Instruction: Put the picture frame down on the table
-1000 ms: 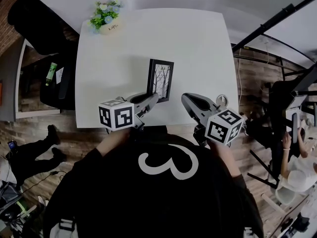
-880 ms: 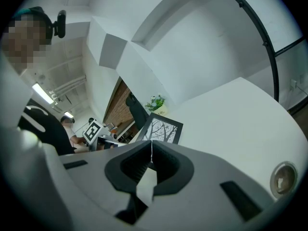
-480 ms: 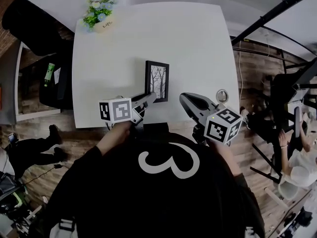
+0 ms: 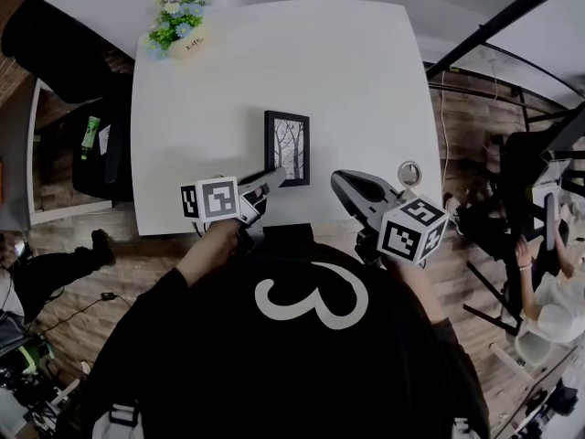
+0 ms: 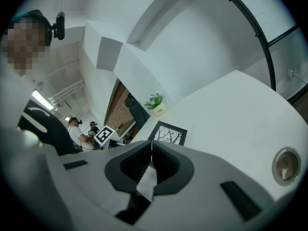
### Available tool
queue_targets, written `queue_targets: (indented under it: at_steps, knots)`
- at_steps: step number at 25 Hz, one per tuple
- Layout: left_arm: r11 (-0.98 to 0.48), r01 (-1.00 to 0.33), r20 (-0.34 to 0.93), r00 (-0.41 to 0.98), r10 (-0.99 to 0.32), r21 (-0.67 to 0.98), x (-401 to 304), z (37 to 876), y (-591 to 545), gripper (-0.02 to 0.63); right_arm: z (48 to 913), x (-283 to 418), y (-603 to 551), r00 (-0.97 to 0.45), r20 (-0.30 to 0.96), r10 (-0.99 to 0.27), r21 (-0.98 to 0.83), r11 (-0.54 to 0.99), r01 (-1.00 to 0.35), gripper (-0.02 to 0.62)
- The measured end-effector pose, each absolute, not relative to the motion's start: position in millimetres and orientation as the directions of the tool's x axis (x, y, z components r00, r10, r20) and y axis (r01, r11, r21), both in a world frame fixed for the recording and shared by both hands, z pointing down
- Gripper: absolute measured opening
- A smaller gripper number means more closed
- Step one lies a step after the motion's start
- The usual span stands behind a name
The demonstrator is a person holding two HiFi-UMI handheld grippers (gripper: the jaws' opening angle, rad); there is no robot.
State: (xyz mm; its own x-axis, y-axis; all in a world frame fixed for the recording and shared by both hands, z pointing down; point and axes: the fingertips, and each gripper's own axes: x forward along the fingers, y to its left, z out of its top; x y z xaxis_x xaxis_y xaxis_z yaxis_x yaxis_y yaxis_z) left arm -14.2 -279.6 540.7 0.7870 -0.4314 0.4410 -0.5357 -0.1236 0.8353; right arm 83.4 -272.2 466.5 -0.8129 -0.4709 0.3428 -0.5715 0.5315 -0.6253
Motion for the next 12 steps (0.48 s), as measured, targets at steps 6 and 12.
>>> queue_targets:
  at_steps: [6, 12]
  knots:
    - [-0.103, -0.522, 0.437, 0.792, -0.426, 0.847, -18.3, 543.5, -282.0, 0.067, 466.7, 83.6, -272.7, -0.808, 0.350, -0.474, -0.624, 0.525, -0.579, 0.023]
    - [-0.079, -0.510, 0.434, 0.795, -0.424, 0.856, -20.3, 548.2, -281.6, 0.072, 468.0, 88.1, -274.7, -0.794, 0.362, -0.489, -0.622, 0.507, -0.596, 0.023]
